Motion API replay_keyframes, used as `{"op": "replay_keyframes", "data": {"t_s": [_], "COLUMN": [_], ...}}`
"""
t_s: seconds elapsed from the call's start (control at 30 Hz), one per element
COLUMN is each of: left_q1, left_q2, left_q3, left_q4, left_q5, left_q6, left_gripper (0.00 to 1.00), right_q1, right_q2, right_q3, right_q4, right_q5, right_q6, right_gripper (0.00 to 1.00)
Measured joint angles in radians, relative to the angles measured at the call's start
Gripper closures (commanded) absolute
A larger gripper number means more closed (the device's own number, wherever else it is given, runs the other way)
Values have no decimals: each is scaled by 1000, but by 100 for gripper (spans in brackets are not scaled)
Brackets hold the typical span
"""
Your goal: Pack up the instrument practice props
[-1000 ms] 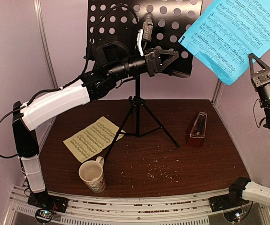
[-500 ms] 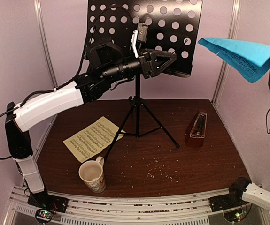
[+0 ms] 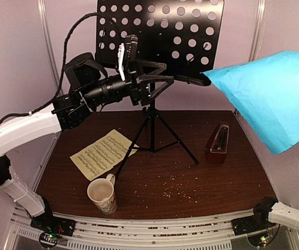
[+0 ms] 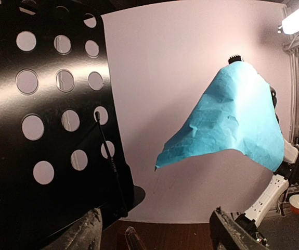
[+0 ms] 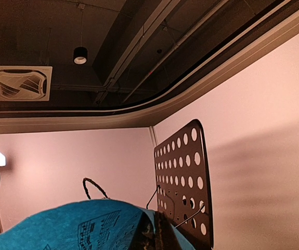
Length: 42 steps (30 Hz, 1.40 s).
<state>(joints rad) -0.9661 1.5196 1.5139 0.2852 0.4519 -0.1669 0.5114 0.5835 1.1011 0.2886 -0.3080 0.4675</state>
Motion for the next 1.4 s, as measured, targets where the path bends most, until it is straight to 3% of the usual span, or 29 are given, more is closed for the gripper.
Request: {"op": "replay_keyframes", "data": {"t_s": [0.27, 0.6, 0.87, 1.23, 1.4], "left_q1": [-2, -40, -99, -118, -119], "left_q2": [-157, -183, -81, -27, -42], "left_q3": [-266, -554, -571, -575, -650], "left_q4": [111, 228, 353, 376, 386], "left_q5": [-7, -62, -124, -204, -263], "left_q6": [169, 269, 266, 298, 307], "left_gripper": [23, 23, 20, 16, 13], "right_q1": [0, 0, 0, 0, 0], "right_q2": [58, 97, 116, 124, 124], "right_q3": [2, -168, -399, -404, -401], "right_q4": [-97, -177, -171, -151, -145], "right_q5": [-131, -107, -112, -131, -139], "right_q6": [55, 235, 428, 496, 505], "right_gripper": [100, 100, 100, 100, 100]}}
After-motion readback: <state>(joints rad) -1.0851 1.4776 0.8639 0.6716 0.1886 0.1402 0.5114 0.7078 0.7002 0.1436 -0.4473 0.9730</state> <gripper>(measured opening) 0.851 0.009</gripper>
